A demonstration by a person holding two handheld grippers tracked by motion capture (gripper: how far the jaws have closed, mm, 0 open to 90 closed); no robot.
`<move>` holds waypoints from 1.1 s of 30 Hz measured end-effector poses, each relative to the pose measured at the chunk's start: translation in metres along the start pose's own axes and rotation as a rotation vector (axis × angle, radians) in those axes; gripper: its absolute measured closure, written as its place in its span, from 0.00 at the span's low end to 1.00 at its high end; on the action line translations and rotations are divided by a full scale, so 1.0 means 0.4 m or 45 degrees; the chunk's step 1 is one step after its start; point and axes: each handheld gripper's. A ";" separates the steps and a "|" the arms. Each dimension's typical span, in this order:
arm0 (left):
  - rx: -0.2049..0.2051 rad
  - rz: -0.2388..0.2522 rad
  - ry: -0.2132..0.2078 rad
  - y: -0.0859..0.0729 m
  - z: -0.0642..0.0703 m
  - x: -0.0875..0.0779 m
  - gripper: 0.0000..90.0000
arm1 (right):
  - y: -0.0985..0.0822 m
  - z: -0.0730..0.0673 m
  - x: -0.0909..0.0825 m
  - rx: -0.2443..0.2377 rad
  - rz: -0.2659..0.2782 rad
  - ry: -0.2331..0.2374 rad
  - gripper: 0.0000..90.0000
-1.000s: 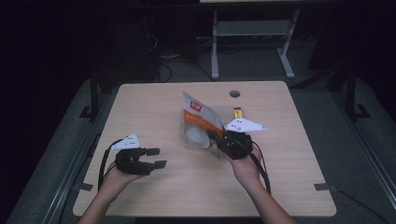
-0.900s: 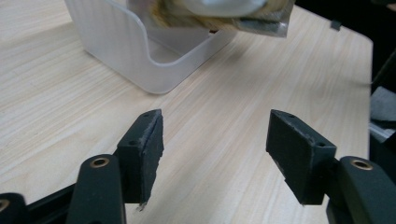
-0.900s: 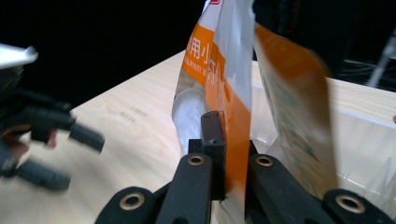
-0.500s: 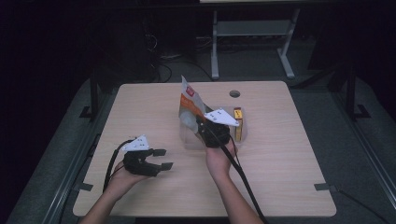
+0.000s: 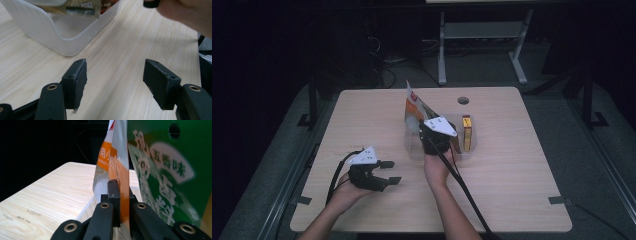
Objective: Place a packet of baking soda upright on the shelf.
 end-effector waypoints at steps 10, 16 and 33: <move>0.003 -0.020 -0.009 -0.001 0.001 0.009 0.39 | -0.054 0.030 0.020 -0.029 -0.069 0.049 0.89; 0.002 -0.030 -0.013 -0.004 -0.001 0.010 0.37 | -0.030 0.038 -0.020 -0.092 -0.156 0.164 0.65; 0.022 -0.129 -0.015 -0.018 0.004 0.036 0.31 | -0.069 0.174 -0.172 -0.249 -0.493 0.454 0.41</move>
Point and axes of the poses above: each handheld gripper's, and its own axes: x roughly forward along the jaws, y roughly out of its top, z roughly to its right, and after that the axes turned 12 degrees about x, right-handed
